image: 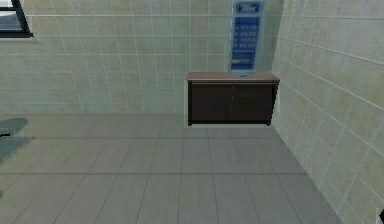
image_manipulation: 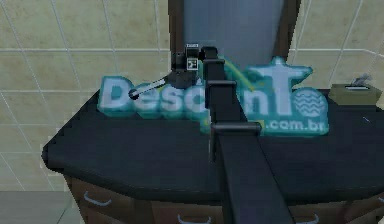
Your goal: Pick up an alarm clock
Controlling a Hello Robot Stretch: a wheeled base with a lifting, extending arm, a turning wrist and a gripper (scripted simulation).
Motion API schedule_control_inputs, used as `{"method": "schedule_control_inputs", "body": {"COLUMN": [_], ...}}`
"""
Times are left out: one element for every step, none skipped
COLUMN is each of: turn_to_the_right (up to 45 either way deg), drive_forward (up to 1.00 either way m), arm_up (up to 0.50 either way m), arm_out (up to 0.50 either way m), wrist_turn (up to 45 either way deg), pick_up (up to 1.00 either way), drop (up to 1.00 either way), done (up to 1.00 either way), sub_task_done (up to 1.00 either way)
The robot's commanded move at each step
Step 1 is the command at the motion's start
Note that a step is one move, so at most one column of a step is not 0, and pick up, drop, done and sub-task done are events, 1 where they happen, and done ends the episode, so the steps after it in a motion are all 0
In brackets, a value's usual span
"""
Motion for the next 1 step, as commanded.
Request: {"method": "schedule_control_inputs", "body": {"turn_to_the_right": [0.0], "drive_forward": [0.0], "arm_up": [0.0], "arm_out": [0.0], "wrist_turn": [45.0], "pick_up": [0.0], "drop": [0.0], "done": [0.0], "sub_task_done": [0.0]}}
